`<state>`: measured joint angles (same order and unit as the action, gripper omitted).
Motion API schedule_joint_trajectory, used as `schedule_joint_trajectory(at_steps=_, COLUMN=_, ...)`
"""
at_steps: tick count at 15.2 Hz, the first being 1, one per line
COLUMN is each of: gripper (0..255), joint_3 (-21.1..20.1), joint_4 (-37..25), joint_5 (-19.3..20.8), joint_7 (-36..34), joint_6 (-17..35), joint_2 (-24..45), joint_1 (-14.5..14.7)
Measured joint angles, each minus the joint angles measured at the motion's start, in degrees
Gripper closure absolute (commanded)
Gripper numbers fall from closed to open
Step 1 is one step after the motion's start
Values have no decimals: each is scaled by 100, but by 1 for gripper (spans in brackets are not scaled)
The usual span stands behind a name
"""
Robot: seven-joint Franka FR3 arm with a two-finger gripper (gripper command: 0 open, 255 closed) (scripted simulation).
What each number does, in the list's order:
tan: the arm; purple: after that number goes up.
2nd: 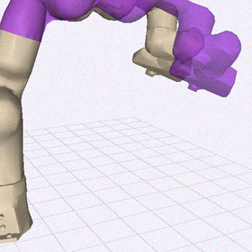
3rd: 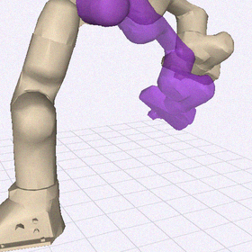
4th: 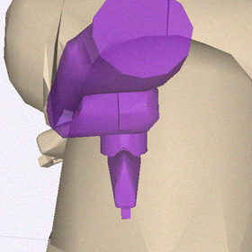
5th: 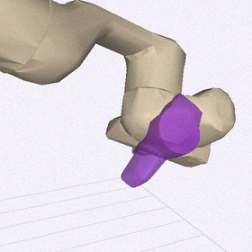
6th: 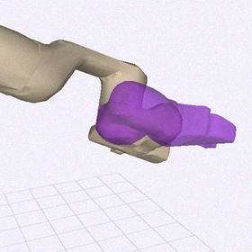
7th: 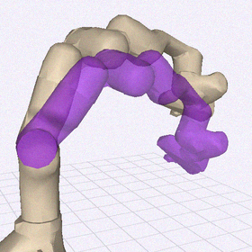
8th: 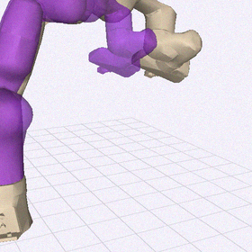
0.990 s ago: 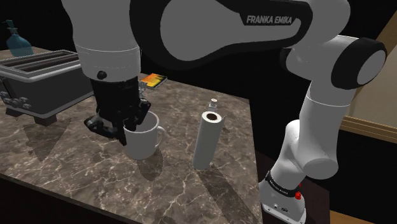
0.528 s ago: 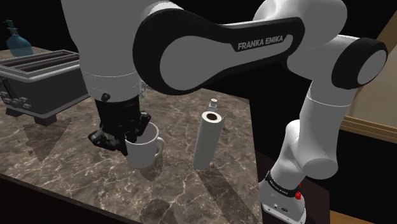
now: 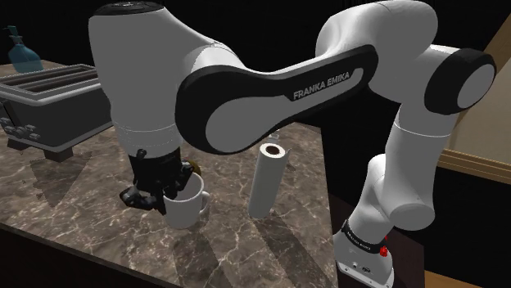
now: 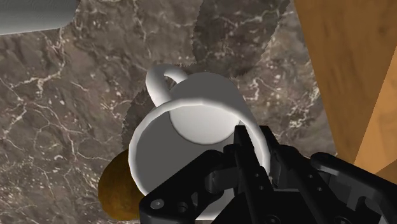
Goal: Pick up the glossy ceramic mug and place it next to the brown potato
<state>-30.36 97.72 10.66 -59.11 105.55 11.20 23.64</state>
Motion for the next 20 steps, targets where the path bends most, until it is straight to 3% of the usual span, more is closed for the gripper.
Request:
schedule_joint_trajectory(at_steps=10, gripper=255, joint_3=13, joint_4=289, joint_5=54, joint_7=-62, joint_6=344, joint_2=67, joint_1=1)
schedule_joint_trajectory(at_steps=11, gripper=0, joint_3=13, joint_4=289, joint_5=54, joint_7=-62, joint_6=344, joint_2=67, joint_1=1)
schedule_joint_trajectory(at_steps=17, gripper=0, joint_3=13, joint_4=289, joint_5=54, joint_7=-62, joint_6=345, joint_2=66, joint_1=1)
schedule_joint_trajectory(at_steps=20, gripper=0, joint_3=-10, joint_4=-71, joint_5=6, joint_7=-22, joint_6=-52, joint_2=13, joint_1=21)
